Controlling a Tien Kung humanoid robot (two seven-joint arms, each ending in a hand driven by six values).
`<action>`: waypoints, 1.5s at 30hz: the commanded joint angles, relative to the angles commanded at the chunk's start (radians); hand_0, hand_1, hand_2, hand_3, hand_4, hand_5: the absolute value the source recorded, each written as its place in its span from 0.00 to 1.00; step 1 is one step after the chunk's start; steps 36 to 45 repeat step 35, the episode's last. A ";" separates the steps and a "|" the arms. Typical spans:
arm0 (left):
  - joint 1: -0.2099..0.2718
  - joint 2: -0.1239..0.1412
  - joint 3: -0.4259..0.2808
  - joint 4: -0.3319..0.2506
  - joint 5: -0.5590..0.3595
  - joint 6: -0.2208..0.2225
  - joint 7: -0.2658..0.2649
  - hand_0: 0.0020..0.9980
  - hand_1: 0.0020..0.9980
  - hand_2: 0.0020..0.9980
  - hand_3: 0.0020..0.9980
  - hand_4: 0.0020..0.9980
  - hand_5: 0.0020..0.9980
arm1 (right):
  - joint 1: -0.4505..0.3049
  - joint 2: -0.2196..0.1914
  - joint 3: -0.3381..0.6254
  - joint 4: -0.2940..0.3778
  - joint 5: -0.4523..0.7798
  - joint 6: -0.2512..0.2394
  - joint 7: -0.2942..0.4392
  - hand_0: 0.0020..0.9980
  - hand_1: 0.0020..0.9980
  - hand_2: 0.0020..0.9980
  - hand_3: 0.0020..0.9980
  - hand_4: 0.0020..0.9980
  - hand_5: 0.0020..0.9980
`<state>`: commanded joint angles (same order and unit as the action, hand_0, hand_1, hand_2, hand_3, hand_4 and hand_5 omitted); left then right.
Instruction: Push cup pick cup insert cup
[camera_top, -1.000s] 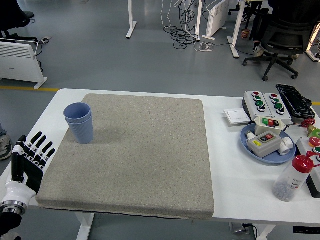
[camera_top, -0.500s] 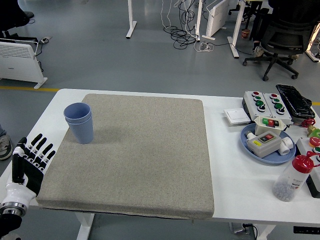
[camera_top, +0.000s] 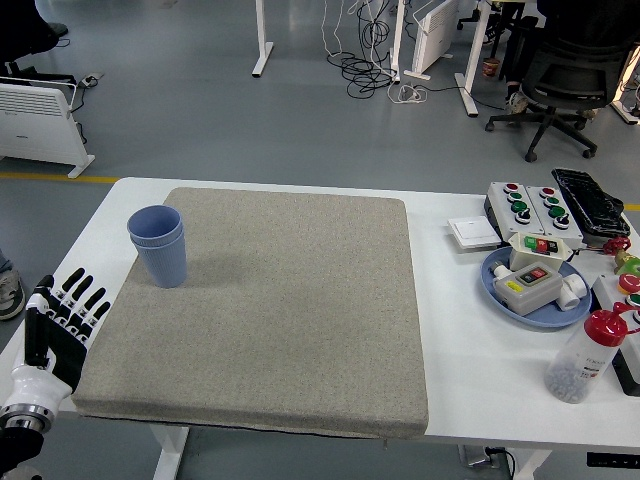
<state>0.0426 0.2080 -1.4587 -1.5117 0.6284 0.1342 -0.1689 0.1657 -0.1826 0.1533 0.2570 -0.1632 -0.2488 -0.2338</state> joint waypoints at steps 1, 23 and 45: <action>-0.001 0.000 0.001 0.000 0.001 0.000 0.000 0.88 0.89 0.93 0.86 0.58 1.00 | 0.001 0.000 -0.001 0.000 0.002 0.000 0.001 0.69 0.62 0.63 0.54 0.09 0.48; -0.008 -0.003 -0.006 0.002 0.004 0.005 -0.001 0.88 0.89 0.93 0.87 0.59 1.00 | 0.009 0.000 -0.005 -0.001 0.011 0.000 0.003 0.69 0.62 0.63 0.54 0.09 0.48; -0.009 -0.005 -0.009 0.003 0.005 0.006 -0.001 0.88 0.89 0.93 0.87 0.59 1.00 | 0.010 0.000 -0.004 -0.001 0.009 0.000 0.003 0.69 0.62 0.63 0.54 0.09 0.48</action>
